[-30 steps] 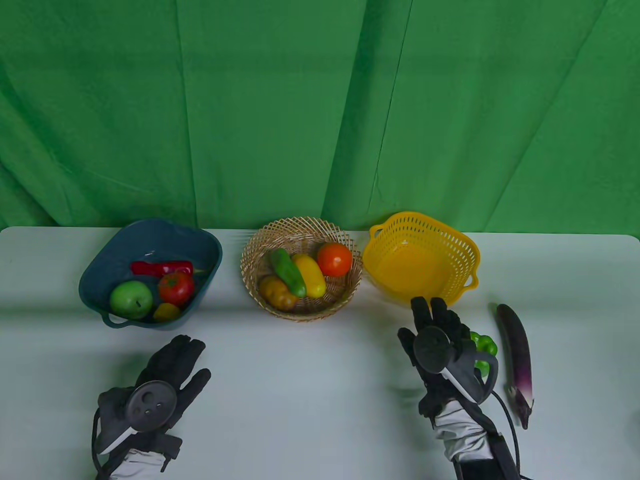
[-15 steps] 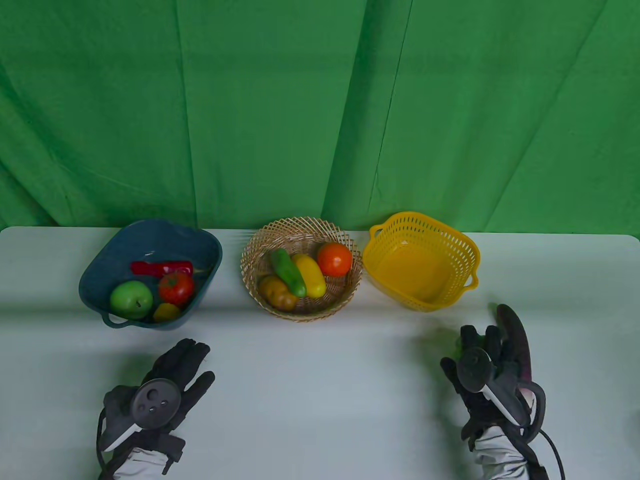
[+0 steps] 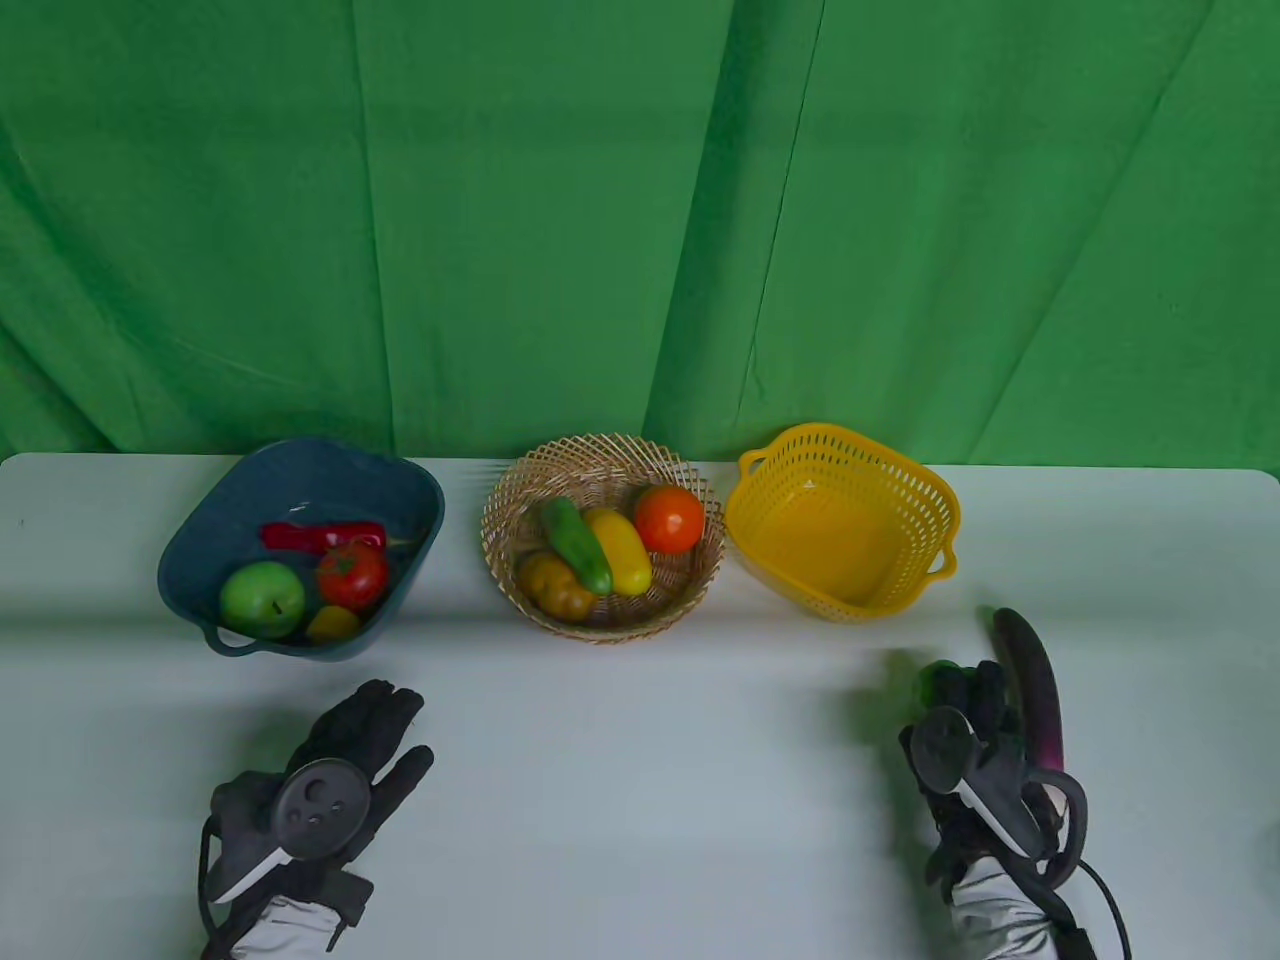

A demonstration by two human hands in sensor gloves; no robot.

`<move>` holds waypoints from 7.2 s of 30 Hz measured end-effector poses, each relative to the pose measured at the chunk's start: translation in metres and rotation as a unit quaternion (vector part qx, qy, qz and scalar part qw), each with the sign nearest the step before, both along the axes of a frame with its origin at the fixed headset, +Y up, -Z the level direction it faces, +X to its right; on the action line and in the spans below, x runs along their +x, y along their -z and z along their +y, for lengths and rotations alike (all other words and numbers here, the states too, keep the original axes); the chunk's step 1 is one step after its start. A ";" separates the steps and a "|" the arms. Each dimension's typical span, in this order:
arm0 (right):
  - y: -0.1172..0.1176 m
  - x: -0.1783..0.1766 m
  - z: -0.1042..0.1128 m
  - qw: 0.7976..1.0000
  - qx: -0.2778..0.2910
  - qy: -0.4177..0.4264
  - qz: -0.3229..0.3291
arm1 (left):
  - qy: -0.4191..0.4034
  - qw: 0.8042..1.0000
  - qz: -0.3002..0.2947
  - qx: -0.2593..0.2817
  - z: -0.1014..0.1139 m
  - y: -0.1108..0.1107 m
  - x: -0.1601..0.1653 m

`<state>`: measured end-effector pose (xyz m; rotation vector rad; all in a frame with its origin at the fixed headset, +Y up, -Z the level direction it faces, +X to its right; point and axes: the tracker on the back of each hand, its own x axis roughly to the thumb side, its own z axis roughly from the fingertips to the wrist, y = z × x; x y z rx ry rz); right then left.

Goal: Place 10 objects into 3 containers, with green background

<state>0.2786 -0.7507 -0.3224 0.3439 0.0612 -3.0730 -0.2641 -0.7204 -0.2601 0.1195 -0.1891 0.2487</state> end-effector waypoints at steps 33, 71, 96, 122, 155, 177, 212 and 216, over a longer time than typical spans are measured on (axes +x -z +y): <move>0.050 -0.039 0.115 0.997 0.060 -0.003 0.040 | 0.003 1.000 0.004 0.010 0.003 0.000 0.000; 0.114 -0.079 0.085 0.998 0.056 -0.017 0.006 | 0.001 1.000 0.000 0.024 0.007 0.001 -0.002; 0.005 0.002 0.055 0.996 0.074 0.015 -0.036 | -0.003 0.999 -0.032 0.034 0.005 -0.002 0.009; -0.024 0.068 -0.022 0.984 -0.063 0.033 -0.163 | 0.002 0.998 -0.042 0.038 0.006 -0.005 0.016; 0.015 0.055 0.041 0.982 -0.029 0.025 -0.186 | 0.002 0.999 -0.028 0.037 0.016 -0.006 0.013; 0.079 -0.044 0.092 0.994 0.074 -0.006 -0.080 | -0.002 0.999 -0.019 0.038 0.017 -0.005 0.009; 0.072 -0.104 0.112 0.993 0.084 0.087 0.010 | -0.013 0.998 -0.023 0.049 0.022 -0.008 0.004; 0.046 -0.102 0.119 0.987 0.106 0.116 0.028 | -0.010 0.998 -0.030 0.051 0.022 -0.009 0.007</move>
